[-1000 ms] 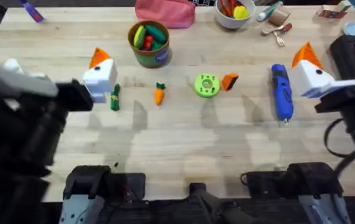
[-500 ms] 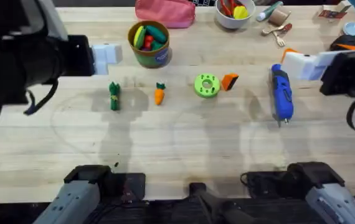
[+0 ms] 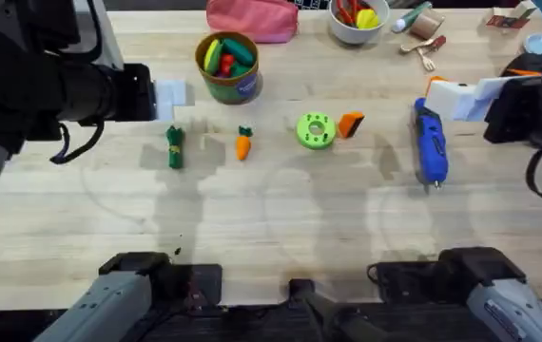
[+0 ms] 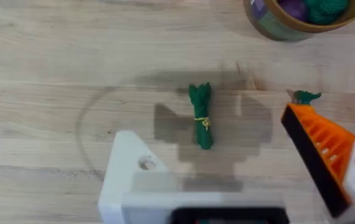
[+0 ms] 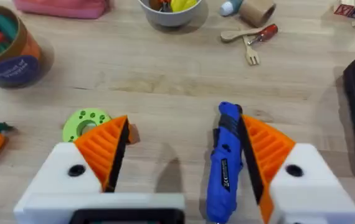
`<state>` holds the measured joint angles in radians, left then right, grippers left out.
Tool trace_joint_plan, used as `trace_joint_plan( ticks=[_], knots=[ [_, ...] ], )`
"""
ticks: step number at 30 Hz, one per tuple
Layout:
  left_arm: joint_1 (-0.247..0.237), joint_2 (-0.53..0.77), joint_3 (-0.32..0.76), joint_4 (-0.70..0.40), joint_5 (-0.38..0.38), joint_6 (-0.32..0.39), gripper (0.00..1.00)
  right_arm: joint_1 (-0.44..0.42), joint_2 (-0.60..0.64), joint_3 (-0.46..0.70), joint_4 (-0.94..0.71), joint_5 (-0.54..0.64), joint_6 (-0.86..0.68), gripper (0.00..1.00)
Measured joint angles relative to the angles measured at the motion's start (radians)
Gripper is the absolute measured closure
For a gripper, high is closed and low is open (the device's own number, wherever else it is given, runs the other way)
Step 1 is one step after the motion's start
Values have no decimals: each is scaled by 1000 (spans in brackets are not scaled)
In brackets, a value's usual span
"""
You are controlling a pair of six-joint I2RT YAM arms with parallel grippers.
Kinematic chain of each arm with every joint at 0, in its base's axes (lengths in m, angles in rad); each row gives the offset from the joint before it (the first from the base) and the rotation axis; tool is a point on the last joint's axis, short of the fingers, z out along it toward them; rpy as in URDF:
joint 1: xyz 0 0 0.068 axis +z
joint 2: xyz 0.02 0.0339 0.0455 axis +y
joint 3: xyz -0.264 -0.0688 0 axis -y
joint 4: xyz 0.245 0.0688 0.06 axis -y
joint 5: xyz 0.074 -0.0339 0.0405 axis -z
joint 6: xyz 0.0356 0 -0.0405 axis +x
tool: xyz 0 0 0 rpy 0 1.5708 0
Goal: Pick up the gripper from the table and insert it into the empty holder that is missing its gripper. Then pick up a screw, insert it into the mounting hole, and use the screwdriver to tighten it. Finally, clean up the table by picking up the vegetable and placing it into the bucket.
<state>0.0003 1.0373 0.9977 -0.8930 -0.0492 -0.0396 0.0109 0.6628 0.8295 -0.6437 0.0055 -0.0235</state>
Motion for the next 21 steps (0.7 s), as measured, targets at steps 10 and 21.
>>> trace_joint_plan(
  ticks=[10,21],
  knots=[
    [64,161,-3,-19,0,-38,15,0,0,0,0,0,0,8],
    [74,463,-9,-16,1,-44,68,0,0,0,0,0,0,8]
  ],
)
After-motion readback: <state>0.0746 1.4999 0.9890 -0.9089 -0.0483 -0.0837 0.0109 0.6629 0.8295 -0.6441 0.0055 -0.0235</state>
